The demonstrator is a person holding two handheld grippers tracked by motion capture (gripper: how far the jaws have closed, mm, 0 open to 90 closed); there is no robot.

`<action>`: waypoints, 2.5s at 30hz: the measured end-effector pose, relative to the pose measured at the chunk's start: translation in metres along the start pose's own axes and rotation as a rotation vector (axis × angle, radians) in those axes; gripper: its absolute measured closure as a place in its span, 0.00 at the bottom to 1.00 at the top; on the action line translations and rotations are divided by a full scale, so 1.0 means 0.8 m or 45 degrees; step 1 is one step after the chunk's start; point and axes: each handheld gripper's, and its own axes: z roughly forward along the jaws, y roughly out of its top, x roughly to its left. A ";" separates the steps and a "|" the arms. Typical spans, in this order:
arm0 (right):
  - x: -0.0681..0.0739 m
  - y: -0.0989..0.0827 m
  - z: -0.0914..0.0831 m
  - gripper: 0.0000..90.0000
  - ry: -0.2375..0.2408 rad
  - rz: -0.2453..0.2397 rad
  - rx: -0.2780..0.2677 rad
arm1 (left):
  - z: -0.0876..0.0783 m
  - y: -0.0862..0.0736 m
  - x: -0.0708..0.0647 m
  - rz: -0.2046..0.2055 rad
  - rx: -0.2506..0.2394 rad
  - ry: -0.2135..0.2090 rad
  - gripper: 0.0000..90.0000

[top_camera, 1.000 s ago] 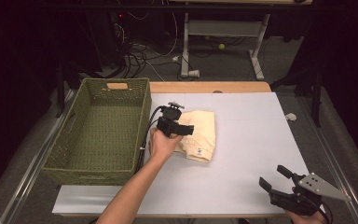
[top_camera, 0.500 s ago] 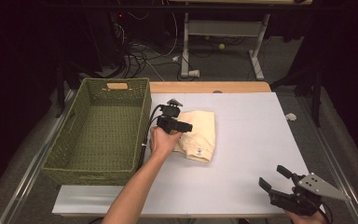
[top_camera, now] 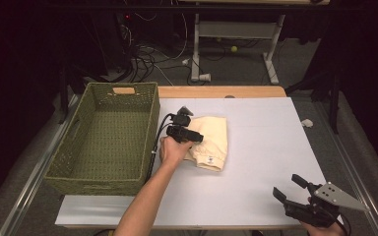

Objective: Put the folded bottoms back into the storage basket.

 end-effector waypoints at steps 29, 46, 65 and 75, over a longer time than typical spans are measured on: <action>0.001 0.000 0.003 0.22 0.006 -0.008 0.012 | 0.015 -0.007 0.000 0.008 -0.021 -0.202 0.41; 0.002 0.000 0.003 0.22 0.011 -0.011 0.019 | 0.004 -0.003 -0.004 0.009 0.005 -0.275 0.66; 0.001 0.000 0.003 0.22 0.011 -0.011 0.017 | -0.042 0.001 -0.023 0.093 -0.088 -0.265 0.67; 0.001 0.000 0.002 0.22 0.008 -0.010 0.017 | -0.066 -0.002 -0.030 0.125 -0.125 -0.297 0.67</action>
